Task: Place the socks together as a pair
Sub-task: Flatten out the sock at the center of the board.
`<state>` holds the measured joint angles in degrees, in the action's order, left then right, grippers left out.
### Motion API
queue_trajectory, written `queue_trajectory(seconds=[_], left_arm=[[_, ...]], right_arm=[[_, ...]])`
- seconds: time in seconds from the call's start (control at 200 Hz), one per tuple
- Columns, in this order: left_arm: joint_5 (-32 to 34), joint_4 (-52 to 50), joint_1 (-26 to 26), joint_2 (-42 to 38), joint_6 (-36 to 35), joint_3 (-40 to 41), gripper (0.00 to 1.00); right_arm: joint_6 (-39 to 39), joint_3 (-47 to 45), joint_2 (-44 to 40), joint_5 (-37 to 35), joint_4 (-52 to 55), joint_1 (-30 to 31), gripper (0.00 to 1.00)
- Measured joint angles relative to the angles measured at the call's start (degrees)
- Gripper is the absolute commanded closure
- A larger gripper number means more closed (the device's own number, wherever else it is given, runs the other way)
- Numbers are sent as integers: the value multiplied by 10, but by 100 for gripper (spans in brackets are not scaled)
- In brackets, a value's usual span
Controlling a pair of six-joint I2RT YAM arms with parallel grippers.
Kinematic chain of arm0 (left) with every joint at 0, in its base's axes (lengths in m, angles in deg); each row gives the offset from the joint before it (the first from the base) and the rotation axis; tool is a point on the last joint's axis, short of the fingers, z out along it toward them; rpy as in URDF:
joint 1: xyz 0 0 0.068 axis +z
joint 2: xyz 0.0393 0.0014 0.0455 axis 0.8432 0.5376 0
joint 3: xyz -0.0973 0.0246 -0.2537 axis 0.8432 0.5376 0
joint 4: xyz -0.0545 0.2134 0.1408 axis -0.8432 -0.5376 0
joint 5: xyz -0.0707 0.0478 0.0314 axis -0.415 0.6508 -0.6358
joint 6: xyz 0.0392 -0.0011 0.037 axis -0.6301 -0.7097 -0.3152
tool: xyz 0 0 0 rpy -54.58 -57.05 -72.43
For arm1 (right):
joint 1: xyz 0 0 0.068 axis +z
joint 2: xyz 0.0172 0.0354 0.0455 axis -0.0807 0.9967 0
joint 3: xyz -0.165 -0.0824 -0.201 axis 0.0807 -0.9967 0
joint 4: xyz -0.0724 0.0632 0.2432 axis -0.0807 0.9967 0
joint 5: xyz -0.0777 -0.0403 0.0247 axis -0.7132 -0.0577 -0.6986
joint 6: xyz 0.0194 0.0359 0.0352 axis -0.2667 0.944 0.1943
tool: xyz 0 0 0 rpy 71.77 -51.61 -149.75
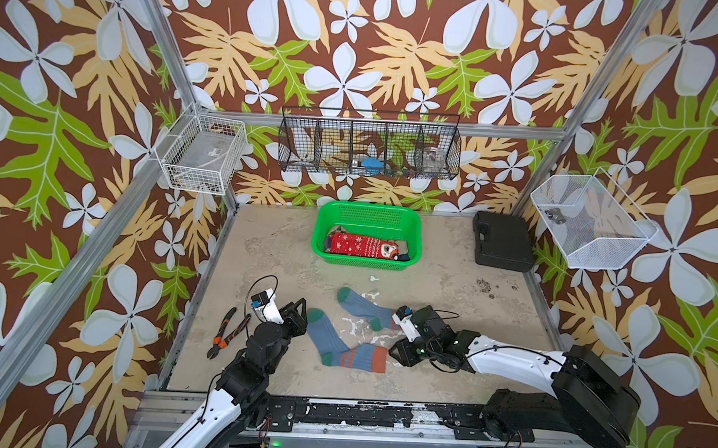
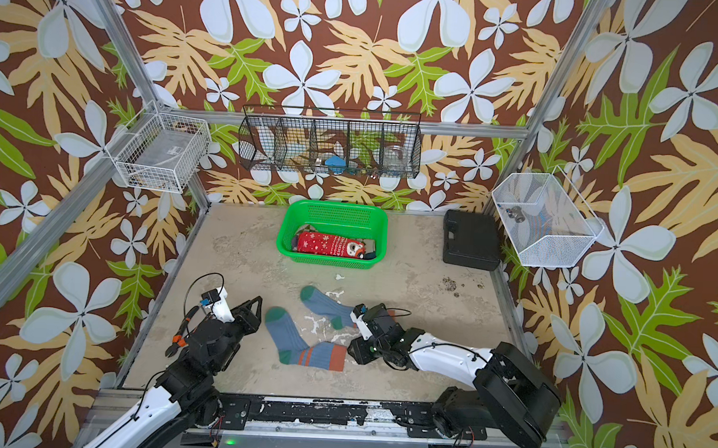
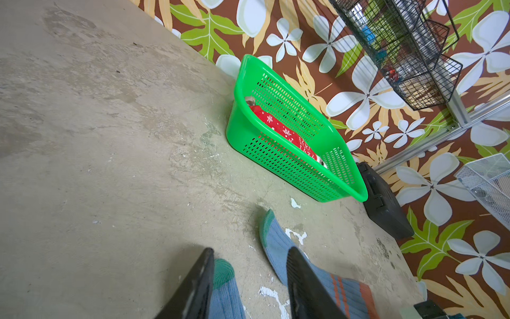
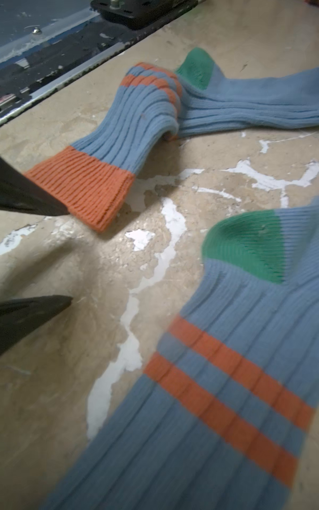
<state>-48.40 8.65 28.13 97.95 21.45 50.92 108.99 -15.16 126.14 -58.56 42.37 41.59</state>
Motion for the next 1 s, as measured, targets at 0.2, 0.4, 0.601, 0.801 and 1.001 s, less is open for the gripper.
queue_trajectory(seconds=[0.2,0.4,0.601,0.801,1.001], left_arm=[[-7,2,0,0,1,-5,54],[0,-1,0,-13,-7,-12,54],[-8,12,0,41,-12,-12,45],[-59,52,0,143,-11,-9,33],[-90,79,0,223,-20,-55,27]], right_arm=[[43,-1,45,15,-96,30,57],[68,-10,57,23,-112,48,98],[50,-13,-41,-39,-15,47,100],[34,-45,-139,-84,50,-9,96],[24,-60,-168,-86,65,-64,75]])
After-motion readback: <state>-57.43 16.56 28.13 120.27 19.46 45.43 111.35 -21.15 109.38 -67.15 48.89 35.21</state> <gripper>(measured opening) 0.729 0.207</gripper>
